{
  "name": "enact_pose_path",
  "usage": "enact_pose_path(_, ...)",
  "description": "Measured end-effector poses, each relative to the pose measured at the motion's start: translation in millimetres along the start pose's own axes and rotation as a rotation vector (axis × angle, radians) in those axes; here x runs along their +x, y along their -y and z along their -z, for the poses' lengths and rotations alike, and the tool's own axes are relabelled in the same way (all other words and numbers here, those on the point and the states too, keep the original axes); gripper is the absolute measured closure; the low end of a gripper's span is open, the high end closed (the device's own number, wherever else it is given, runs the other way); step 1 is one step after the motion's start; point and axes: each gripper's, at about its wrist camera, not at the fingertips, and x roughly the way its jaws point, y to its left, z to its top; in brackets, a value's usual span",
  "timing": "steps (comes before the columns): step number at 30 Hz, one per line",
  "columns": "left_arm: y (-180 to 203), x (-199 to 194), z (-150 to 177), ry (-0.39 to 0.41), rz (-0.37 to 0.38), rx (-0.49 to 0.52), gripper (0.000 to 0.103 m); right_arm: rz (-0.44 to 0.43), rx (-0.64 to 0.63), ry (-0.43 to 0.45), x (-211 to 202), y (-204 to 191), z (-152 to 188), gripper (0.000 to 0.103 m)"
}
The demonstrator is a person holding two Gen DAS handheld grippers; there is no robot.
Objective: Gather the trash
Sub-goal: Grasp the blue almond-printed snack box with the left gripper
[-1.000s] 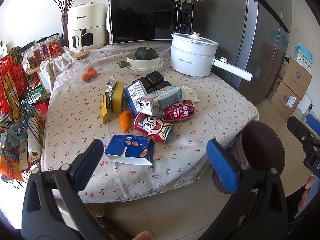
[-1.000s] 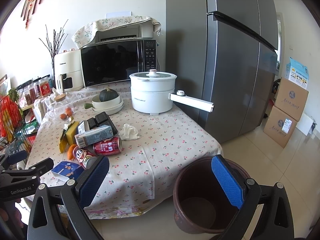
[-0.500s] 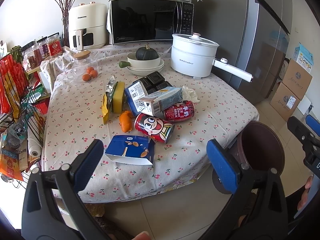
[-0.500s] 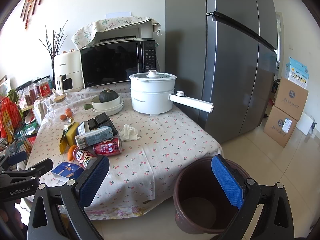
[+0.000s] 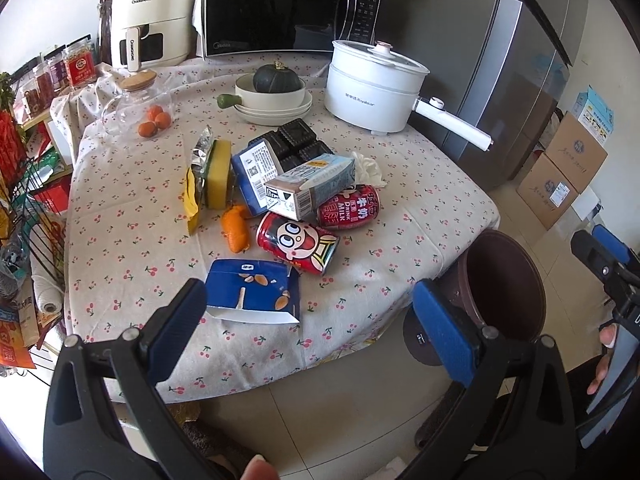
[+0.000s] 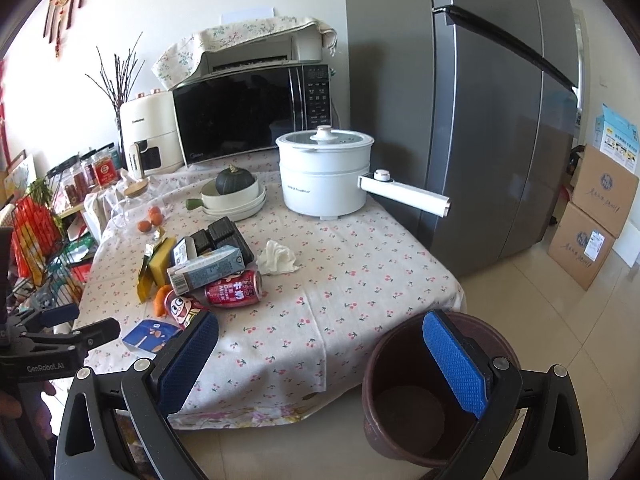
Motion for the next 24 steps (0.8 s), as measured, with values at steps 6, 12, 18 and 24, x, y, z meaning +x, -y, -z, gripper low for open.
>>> enact_pose_path(6,-29.2,42.2,-22.0,-0.159,0.020,-0.073,0.002,-0.061,-0.035,-0.136,40.4,4.9,-30.1,0.000)
enact_pose_path(12,-51.5,91.3,-13.0,-0.323,0.008,-0.094,0.003,-0.130,0.026,-0.264,99.6,14.6,-25.6,0.000)
enact_pose_path(18,-60.3,124.9,-6.5,-0.434,-0.010,-0.080,0.003,-0.187,0.062,-0.385,134.3,12.4,-20.2,0.000)
enact_pose_path(24,-31.8,114.5,-15.6,-0.458,0.092,0.343,0.003,-0.213,0.075,-0.403,140.1,6.6,-24.2,0.000)
